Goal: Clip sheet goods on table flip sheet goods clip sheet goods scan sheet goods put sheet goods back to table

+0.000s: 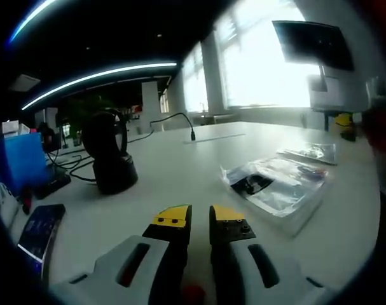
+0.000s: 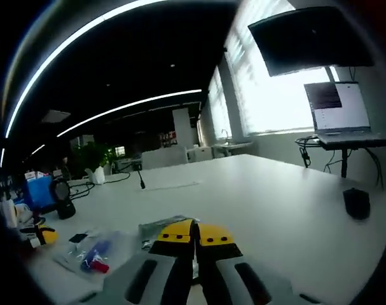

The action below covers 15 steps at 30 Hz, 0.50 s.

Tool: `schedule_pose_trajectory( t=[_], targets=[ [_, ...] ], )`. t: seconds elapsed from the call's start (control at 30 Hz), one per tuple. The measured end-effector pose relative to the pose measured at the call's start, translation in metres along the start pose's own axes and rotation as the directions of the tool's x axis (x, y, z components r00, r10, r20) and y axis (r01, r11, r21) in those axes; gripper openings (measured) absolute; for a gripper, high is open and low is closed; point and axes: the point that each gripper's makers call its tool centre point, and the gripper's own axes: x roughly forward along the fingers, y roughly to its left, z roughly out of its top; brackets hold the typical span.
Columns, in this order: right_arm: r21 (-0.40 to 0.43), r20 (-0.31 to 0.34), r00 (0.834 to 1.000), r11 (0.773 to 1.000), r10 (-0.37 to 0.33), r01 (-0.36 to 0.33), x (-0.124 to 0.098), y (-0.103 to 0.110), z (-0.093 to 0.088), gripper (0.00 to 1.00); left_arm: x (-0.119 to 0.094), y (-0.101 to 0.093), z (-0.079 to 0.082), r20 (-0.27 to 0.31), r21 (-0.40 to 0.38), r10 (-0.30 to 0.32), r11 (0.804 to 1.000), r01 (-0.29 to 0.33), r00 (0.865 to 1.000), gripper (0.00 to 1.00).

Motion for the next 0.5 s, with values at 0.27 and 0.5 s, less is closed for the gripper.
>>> schedule_pose_trajectory(
  t=[0.27,0.5],
  targets=[
    [-0.072,-0.018,0.998,0.996,0.055,-0.056,0.001,0.006,-0.001,0.00,0.004,0.009,-0.003,-0.011,-0.008,0.003,1.000,-0.003,1.000,0.04],
    [-0.095,-0.032,0.992,0.988,0.120,-0.122,0.001,0.013,-0.007,0.00,0.008,0.017,-0.006,-0.017,-0.003,0.007,1.000,-0.008,1.000,0.04]
  ],
)
